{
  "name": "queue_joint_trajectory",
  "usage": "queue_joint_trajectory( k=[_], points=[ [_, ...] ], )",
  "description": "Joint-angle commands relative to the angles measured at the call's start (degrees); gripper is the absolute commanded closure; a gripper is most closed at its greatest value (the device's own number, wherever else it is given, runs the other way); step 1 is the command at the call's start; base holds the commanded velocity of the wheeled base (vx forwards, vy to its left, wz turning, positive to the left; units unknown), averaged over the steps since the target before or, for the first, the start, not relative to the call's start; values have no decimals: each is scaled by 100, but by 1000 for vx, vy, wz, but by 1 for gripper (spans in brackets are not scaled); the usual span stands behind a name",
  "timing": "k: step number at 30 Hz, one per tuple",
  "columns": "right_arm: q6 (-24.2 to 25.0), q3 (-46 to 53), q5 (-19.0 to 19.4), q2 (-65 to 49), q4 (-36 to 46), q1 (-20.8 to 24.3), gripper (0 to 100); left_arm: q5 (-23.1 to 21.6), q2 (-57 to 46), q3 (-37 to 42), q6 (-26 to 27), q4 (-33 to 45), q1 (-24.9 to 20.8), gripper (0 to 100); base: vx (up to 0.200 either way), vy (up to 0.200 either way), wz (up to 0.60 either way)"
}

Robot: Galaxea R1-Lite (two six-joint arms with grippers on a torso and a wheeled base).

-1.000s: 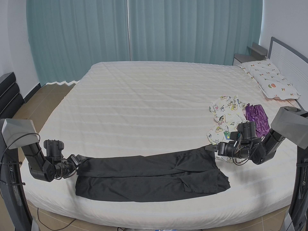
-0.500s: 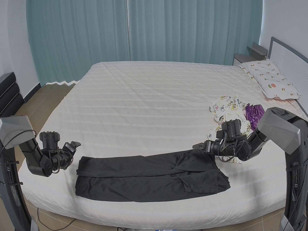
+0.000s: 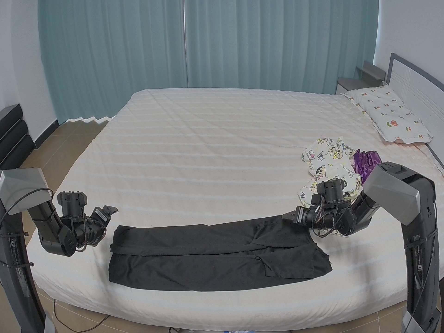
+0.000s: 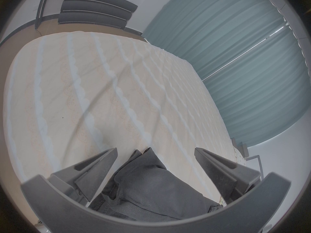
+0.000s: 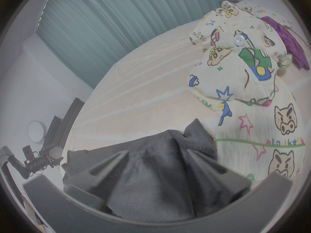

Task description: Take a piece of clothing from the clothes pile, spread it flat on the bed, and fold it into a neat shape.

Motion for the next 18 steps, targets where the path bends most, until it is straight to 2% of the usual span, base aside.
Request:
queue_joint_trajectory(
  k=[1,14,15,18],
  points=[
    [48,25,-10,-62,-16,-27,100,1,18,11,-2,-2,3,0,0,0,0],
    [48,122,-151,-308,-7,-115,100,10,18,37,-2,-2,3,0,0,0,0],
    [48,122,-142,-291,-7,-106,0,10,18,37,-2,-2,3,0,0,0,0],
    [30,131,-159,-220,-16,-53,0,10,18,37,-2,-2,3,0,0,0,0]
  ],
)
